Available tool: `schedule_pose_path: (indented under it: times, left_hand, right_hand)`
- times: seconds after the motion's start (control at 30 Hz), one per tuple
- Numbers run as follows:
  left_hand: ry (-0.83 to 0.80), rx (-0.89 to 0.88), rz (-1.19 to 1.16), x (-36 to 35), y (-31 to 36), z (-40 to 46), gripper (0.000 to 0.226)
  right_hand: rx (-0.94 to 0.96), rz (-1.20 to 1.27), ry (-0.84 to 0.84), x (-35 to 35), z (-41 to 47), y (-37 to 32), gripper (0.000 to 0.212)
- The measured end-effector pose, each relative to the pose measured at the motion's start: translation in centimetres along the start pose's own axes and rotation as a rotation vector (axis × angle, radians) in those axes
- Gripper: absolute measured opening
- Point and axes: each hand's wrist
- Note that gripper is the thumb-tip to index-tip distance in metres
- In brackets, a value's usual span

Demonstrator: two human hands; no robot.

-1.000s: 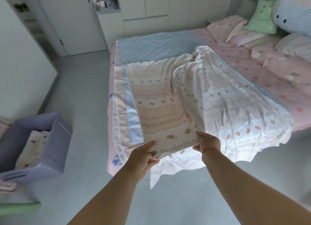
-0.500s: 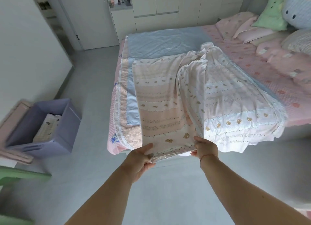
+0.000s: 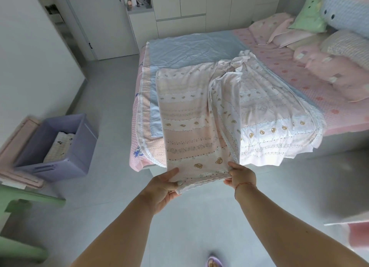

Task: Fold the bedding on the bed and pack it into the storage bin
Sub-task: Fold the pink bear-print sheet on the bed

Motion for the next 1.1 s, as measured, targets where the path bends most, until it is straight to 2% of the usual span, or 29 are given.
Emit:
schedule_pose_path:
  times: [0.23,0.4,0.53,0.67,0.8,1.1]
  left_hand:
    - [0.022,0.072,0.091,0.9,-1.9,-0.3,0.059]
    - [0.199,0.15,0.265,1.9,-2.3,0.7,0.029]
    - [0.345,0.285,0.368,2.9,-2.8,2.0,0.031]
    - [0.474,0.278,0.398,2.5,-2.2,3.7,0.01]
    - [0.436,0.245,0.395,0.6,0.3,6.4,0.005]
    - [0.352,0.15,0.418,-5.8,6.5,12.5,0.008]
  right_hand:
    - [0.03,-0.154,0.023,0.5,-1.2,1.7,0.032]
    - [-0.101,-0.304,-0.063,0.7,-0.4,2.6,0.022]
    - [-0.165,-0.382,-0.041,1.3,0.9,2.6,0.021]
    - [-0.236,-0.332,-0.059,1.7,2.9,1.4,0.023]
    - [-0.241,-0.326,-0.085,1.7,5.0,-0.9,0.009]
    - [-0.296,-0.328,-0.092,3.6,11.7,-6.5,0.009]
Point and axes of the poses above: each hand's wrist, its own z-axis towards the middle knuckle, its own x-axis out of the back of the hand, y = z × x
